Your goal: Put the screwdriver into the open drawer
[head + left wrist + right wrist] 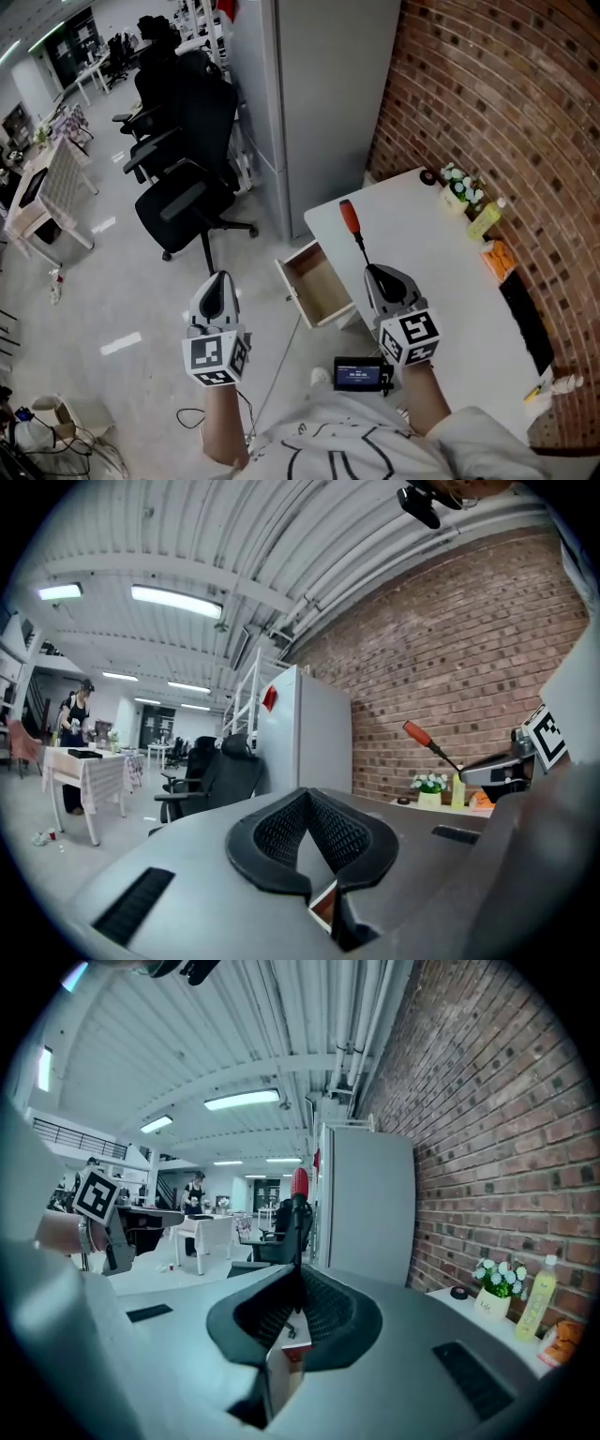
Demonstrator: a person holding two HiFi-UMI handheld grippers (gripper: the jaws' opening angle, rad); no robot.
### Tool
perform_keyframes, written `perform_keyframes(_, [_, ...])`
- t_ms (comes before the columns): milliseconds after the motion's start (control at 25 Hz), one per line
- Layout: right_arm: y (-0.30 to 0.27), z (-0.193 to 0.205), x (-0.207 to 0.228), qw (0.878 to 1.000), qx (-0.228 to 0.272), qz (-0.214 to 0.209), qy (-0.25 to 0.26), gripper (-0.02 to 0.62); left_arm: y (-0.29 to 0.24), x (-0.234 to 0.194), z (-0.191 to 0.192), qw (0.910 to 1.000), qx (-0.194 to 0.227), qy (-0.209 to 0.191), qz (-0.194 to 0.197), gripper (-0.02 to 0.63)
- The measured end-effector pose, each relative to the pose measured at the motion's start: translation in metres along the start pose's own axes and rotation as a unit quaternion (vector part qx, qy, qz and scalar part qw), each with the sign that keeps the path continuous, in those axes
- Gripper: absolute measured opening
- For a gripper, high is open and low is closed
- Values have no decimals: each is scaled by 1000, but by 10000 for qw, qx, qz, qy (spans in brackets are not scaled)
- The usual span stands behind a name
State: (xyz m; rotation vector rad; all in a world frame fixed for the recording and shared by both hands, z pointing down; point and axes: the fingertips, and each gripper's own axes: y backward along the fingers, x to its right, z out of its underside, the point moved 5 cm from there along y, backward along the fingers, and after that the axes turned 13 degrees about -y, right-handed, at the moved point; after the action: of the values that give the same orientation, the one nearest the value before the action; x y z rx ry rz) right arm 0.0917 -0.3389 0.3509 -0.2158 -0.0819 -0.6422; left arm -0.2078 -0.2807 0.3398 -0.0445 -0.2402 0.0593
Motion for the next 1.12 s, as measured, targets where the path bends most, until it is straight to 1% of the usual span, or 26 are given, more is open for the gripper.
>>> perform_keyframes(160, [-25,0,15,9998,-132,-113,-20,26,-25,-2,3,9999,-86,31,-104,9])
perform_keyframes(280, [-41,8,16,9994,-266,-186,-72,26,-37,-7,10,9997,-195,49,-131,11])
perform_keyframes(440, [-56,23,15,9986,-464,-178,-200,26,-45,-9,27,9991,-409,79,-41,11])
perform_keyframes(600, [-69,30,11,9981,-527,-106,-298,26,-56,-21,37,9987,-491,112,38,11])
perform_keyframes(720, [-79,33,6,9975,-585,19,-401,26,-67,-31,42,9984,-513,62,216,11])
perform_keyframes(880, [-98,43,-7,9962,-663,192,-527,26,-80,-47,59,9966,-640,-10,513,11])
perform_keyframes(1120, [-130,69,-31,9934,-920,371,-572,26,-98,-70,94,9920,-835,96,939,11])
